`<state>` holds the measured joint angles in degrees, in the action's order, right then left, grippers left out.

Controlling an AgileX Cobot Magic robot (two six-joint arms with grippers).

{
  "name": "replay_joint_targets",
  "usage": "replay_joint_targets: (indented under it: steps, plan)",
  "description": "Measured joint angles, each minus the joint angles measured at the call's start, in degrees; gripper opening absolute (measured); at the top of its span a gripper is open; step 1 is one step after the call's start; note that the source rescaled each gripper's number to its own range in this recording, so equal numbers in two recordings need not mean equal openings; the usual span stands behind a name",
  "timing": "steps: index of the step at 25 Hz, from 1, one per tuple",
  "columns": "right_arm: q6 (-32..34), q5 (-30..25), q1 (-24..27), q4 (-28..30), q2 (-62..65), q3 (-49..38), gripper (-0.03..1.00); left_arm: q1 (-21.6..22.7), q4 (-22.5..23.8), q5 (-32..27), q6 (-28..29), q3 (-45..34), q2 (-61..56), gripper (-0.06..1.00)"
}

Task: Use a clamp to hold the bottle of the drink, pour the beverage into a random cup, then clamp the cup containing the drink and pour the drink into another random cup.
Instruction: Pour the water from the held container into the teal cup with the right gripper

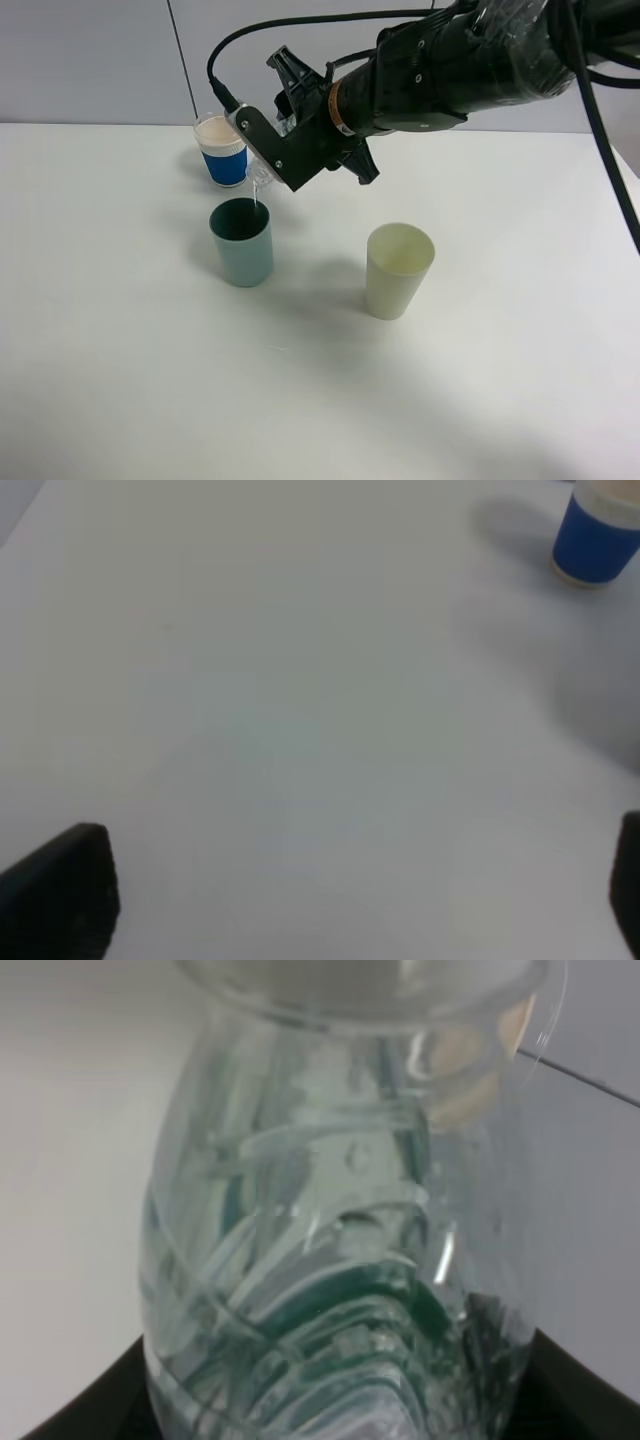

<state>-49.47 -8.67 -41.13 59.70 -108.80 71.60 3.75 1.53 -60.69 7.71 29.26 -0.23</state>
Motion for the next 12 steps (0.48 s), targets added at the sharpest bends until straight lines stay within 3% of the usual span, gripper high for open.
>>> replay_joint_targets:
  steps: [12]
  plan:
    - [0.0, -0.13, -0.05, 3.1, 0.0, 0.0, 0.0, 0.0, 0.0, 0.0, 0.0, 0.0, 0.0, 1.0]
